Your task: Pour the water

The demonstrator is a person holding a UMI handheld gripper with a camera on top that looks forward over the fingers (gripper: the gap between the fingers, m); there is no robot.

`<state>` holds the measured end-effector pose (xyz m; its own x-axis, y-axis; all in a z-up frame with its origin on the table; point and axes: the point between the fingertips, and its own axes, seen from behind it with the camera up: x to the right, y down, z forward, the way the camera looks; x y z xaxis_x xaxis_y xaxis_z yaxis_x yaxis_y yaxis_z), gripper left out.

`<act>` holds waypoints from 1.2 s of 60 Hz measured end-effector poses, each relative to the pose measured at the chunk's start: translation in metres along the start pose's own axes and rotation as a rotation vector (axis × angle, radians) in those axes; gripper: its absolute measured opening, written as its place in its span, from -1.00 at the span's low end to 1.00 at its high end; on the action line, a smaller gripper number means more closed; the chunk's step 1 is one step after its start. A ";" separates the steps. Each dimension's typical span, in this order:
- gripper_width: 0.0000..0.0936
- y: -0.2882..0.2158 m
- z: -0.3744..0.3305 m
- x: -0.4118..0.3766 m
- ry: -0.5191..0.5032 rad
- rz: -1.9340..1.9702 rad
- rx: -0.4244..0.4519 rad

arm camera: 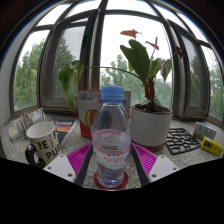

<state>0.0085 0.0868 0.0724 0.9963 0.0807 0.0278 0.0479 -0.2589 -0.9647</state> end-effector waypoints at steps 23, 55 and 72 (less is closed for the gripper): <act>0.83 -0.042 -0.133 -0.018 0.157 0.043 -0.028; 0.83 -0.005 -0.392 -0.113 0.318 0.048 -0.057; 0.82 -0.001 -0.450 -0.141 0.341 0.035 -0.054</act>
<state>-0.1005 -0.3577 0.1872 0.9632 -0.2533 0.0900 0.0083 -0.3067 -0.9518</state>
